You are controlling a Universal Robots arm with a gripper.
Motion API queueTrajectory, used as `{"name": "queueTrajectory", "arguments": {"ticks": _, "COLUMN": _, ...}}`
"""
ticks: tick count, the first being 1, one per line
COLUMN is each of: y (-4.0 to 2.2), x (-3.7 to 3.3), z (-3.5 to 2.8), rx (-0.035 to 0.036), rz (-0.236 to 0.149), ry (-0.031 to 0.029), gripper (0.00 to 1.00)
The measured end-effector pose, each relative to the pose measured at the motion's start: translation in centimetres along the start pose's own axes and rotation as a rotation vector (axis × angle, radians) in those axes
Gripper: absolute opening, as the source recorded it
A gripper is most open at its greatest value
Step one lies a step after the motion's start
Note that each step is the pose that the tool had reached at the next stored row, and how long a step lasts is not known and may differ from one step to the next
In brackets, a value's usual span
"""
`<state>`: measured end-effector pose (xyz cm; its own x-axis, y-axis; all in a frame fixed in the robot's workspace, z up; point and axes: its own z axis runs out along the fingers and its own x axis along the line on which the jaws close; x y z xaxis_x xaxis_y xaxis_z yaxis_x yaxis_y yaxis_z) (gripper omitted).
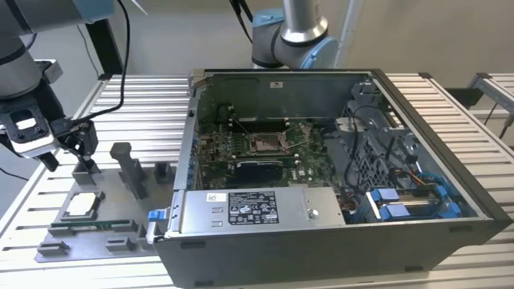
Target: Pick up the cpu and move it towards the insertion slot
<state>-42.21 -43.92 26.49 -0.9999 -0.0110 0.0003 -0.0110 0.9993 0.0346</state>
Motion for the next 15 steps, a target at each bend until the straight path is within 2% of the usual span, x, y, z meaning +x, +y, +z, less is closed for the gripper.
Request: {"name": "queueTrajectory", "arguments": {"ticks": 15, "y": -1.05, "x": 0.16, "z": 2.1, "rx": 0.0, "rz": 0.0, "ry": 0.0, "gripper": 1.0}}
